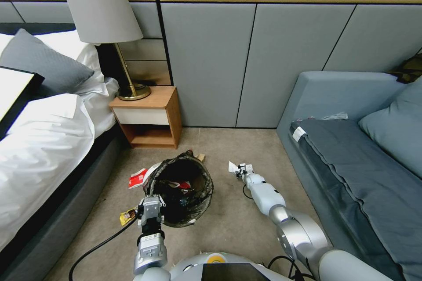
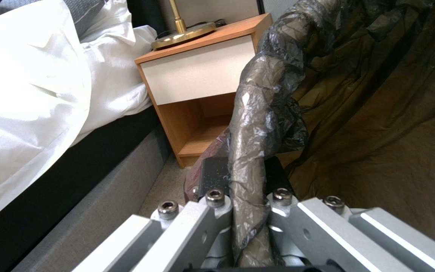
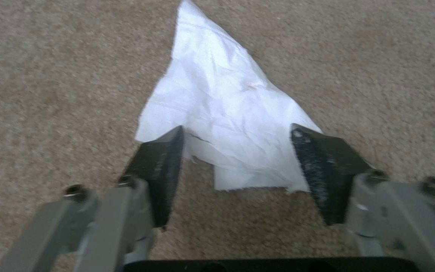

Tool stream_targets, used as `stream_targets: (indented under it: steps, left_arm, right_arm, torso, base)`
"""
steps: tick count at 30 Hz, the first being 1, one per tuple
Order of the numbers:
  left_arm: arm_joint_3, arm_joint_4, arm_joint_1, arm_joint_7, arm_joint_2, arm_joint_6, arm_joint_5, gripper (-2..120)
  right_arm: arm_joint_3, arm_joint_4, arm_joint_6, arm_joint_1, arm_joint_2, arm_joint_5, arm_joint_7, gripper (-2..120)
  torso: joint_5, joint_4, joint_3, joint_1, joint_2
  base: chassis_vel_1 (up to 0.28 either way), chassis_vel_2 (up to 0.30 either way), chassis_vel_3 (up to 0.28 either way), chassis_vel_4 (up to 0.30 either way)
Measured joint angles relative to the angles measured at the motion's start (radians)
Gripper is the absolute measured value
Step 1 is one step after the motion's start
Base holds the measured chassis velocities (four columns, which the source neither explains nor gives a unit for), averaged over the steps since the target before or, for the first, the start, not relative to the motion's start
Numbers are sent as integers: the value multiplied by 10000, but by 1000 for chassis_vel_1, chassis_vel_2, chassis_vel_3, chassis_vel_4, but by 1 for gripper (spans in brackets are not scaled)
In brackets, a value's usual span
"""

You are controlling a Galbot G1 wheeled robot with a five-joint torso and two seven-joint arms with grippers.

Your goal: Pick up the trash bin, then pick up the garbage from the floor and place it into the trash bin.

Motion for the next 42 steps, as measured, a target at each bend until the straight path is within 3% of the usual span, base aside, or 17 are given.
stream_targets:
  steps: [1,2,4,6,10,42]
  left_arm:
    - [1,0,1,0,0,-1,2,0]
    - [5,2,13,0,0,-18,34,0]
    - [10,3,20,0,0,-27,50,0]
    - [29,6,33,0,-2,-44,83,0]
    - [43,6,56,0,7,-52,108,0]
    - [37,-74,171,2,132,-97,298,0]
  right_arm:
    - [1,-11,4,7,4,-4,-1,65]
    - [11,-92,30,55,20,-31,-16,75]
    - [15,-123,35,76,23,-35,-17,78]
    - [41,-250,42,154,37,-38,-7,89]
    - [73,-420,5,244,38,-36,91,99]
    - [1212,-1126,-478,910,161,71,238,100]
  torso:
    - [0,0,0,0,0]
    - [0,0,0,0,0]
    - [0,0,0,0,0]
    - [0,-1,0,0,0]
    - [0,0,0,0,0]
    - [-1,0,0,0,0]
  base:
    - [0,0,0,0]
    - [0,0,0,0]
    - [0,0,0,0]
    - [0,0,0,0]
    - [0,0,0,0]
    - [0,0,0,0]
